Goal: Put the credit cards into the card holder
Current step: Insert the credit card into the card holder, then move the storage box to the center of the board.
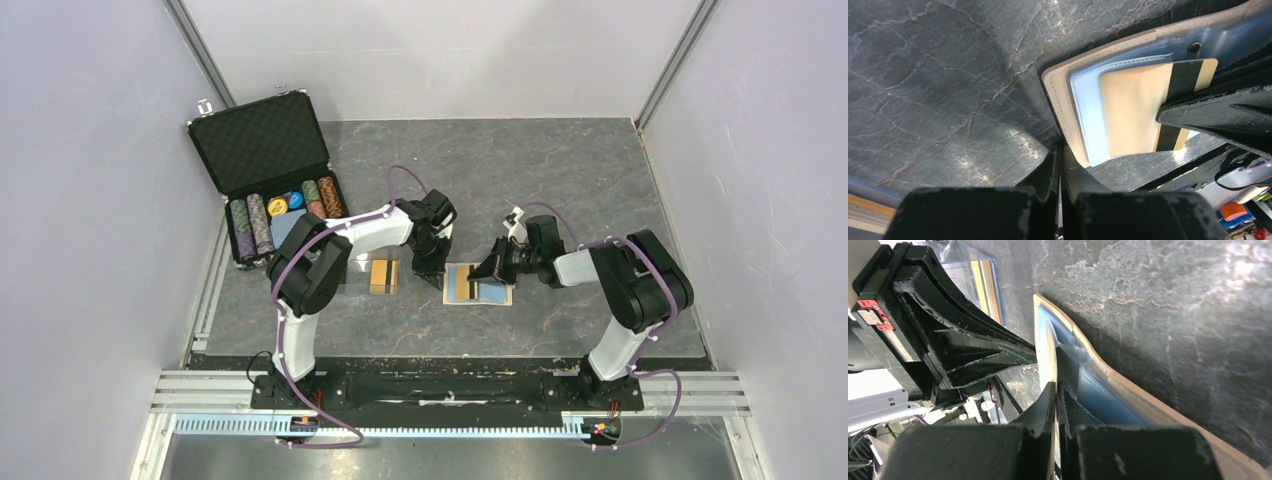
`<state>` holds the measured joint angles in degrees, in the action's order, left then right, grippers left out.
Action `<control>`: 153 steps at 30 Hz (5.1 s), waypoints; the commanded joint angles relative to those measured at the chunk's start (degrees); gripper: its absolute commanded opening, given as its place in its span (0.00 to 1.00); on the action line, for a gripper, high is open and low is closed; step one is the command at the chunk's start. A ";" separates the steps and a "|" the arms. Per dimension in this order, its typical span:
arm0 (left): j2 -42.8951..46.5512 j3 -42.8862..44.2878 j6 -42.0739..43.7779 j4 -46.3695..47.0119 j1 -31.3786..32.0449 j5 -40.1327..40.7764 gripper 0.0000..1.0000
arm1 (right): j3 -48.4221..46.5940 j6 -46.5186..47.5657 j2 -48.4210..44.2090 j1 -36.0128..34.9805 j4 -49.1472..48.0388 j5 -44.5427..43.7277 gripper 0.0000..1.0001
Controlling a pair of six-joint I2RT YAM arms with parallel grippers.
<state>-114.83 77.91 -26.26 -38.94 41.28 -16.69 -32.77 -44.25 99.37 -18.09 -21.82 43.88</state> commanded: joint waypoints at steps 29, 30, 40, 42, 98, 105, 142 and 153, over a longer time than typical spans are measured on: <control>-0.59 0.60 -5.63 1.67 0.65 -0.73 0.02 | -12.49 19.15 -3.39 -3.32 29.13 -13.47 0.52; -0.82 0.98 -5.57 1.65 0.65 -1.01 0.02 | -12.53 19.20 -3.20 -3.51 29.12 -13.34 0.49; -2.90 4.22 -5.74 1.67 2.02 -3.47 0.02 | -13.83 16.11 1.04 -5.24 25.48 -7.75 0.21; -3.28 4.83 -5.81 1.67 2.38 -4.11 0.02 | -13.49 15.50 1.17 -5.27 24.36 -6.91 0.21; 39.63 -15.58 13.36 -17.94 -32.67 29.25 0.47 | -50.08 22.63 15.69 -25.11 42.23 -15.41 0.81; 38.22 -17.25 14.58 -18.12 -32.92 31.70 0.51 | -55.49 25.41 19.43 -25.95 48.29 -19.68 0.67; 28.22 -24.54 -10.82 4.77 -24.03 3.54 0.02 | -56.65 25.23 15.23 -24.90 45.47 -20.00 0.43; 31.19 -26.60 -15.95 8.21 -20.39 5.43 0.26 | -57.74 26.96 20.56 -24.89 47.77 -21.66 0.37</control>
<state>-85.12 51.42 -39.70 -31.59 20.80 -13.41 -89.12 -18.24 118.74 -42.89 25.82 22.44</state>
